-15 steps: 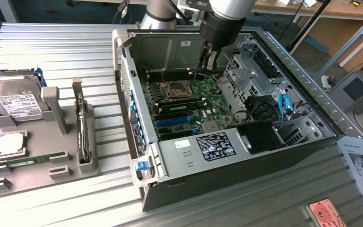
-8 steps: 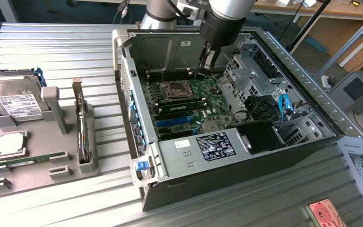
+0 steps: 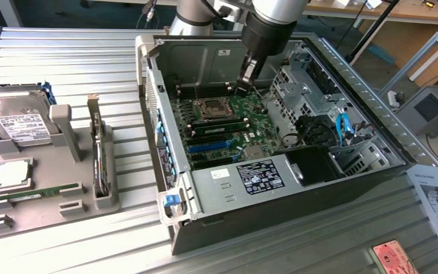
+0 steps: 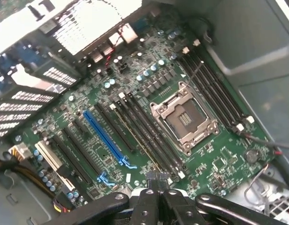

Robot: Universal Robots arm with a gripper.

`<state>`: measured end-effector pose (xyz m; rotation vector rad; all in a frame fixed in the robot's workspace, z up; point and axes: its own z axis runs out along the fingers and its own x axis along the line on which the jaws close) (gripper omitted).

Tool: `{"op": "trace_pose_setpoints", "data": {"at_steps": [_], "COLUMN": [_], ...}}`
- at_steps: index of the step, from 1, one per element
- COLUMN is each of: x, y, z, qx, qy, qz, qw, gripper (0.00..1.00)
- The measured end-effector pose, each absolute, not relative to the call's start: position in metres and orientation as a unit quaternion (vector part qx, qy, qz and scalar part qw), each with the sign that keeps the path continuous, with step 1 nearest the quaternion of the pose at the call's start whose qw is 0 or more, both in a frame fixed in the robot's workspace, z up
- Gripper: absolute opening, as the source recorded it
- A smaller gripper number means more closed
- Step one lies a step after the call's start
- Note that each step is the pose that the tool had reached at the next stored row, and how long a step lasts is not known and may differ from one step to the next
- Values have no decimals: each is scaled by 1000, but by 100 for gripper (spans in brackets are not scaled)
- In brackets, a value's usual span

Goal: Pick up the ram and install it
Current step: 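Press down the ram until it locks into place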

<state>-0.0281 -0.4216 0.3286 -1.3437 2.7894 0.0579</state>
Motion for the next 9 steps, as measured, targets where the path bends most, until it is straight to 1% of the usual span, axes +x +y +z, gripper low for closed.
{"op": "trace_pose_setpoints", "data": {"at_steps": [9], "x": [-28], "y": [-422], "z": [329], "qx": [-371], "qy": [928], "qz": [17], "qw": [24], "gripper": [11]}}
